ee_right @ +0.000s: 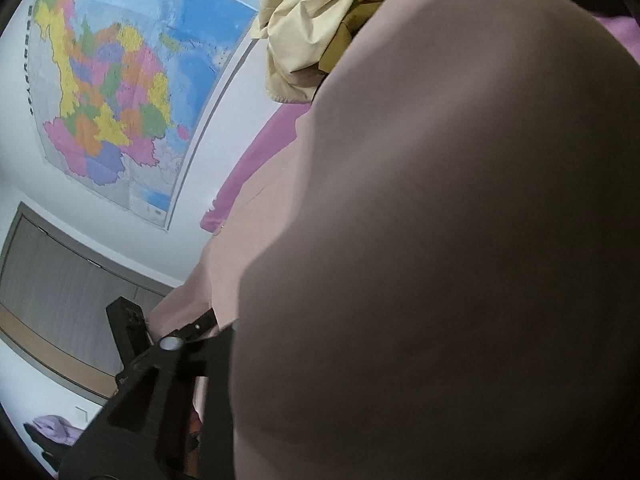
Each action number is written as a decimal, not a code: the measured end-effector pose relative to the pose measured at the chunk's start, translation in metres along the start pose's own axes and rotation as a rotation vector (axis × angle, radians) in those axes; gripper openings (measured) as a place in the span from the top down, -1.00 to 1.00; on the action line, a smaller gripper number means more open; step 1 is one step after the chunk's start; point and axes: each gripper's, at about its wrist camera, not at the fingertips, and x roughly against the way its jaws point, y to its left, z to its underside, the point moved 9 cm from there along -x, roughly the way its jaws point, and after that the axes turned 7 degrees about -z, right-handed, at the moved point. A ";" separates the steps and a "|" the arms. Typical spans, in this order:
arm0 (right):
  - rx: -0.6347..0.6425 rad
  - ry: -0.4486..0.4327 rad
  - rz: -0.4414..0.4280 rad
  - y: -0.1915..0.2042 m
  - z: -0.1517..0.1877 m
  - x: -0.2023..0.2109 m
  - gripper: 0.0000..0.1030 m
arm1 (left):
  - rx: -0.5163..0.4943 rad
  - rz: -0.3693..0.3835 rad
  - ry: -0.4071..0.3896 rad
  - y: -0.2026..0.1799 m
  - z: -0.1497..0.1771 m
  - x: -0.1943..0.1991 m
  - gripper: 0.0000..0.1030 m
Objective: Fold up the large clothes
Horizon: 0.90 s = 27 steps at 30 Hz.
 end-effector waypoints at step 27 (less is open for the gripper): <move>0.318 0.095 -0.317 0.255 -0.089 -0.224 0.75 | 0.120 -0.356 -0.336 0.198 -0.245 0.090 0.73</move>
